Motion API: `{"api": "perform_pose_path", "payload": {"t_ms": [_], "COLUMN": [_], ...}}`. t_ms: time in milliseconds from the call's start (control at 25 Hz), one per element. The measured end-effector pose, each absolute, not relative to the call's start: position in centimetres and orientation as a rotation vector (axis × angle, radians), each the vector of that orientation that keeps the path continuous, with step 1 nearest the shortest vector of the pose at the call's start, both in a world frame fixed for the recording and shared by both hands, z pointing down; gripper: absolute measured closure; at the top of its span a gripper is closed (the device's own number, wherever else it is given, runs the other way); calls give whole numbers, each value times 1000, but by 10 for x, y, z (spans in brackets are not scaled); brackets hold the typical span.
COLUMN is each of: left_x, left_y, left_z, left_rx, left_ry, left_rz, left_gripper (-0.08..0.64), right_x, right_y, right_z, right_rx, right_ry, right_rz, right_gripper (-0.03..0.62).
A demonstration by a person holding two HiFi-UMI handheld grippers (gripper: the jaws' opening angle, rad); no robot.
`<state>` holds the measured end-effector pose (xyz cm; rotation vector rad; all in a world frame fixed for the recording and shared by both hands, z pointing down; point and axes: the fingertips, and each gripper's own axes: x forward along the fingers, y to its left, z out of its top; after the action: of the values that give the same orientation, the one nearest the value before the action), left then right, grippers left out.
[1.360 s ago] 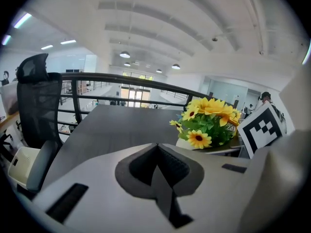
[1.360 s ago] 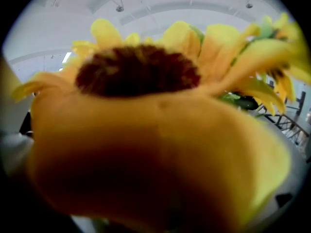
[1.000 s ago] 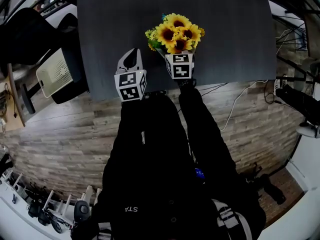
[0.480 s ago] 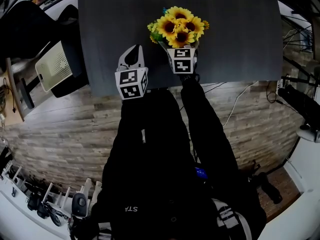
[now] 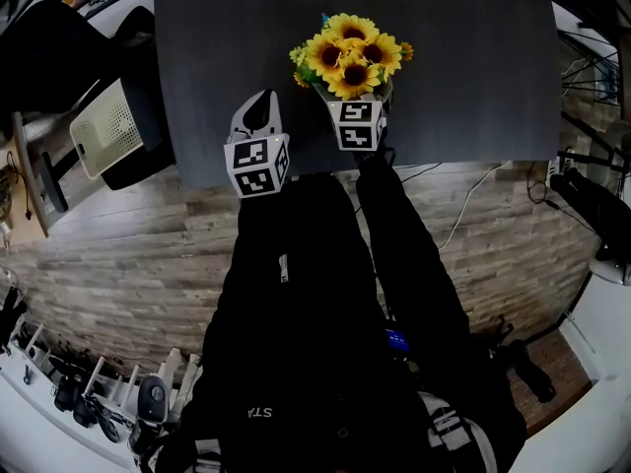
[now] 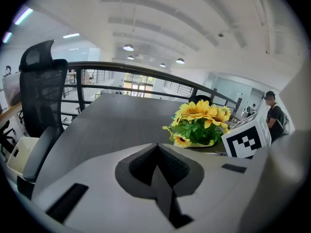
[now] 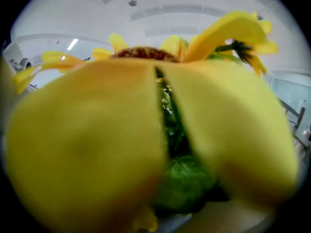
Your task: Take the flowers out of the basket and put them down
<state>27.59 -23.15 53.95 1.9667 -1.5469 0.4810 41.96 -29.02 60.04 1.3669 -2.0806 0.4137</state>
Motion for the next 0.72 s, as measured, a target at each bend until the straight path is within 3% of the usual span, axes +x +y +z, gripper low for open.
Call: {"api": "perform_pose_path", "payload": {"t_ms": [720], "left_x": [280], "left_y": [-229], "left_z": [514], "left_rx": [1988], "left_ry": [-1577], "left_rz": [444], "left_gripper": [560], "right_x": [426], "right_y": [-261], "right_z": [553], "right_rx": [1325], "right_ry": [-2207], "right_rz": [445], "right_gripper": [18]}}
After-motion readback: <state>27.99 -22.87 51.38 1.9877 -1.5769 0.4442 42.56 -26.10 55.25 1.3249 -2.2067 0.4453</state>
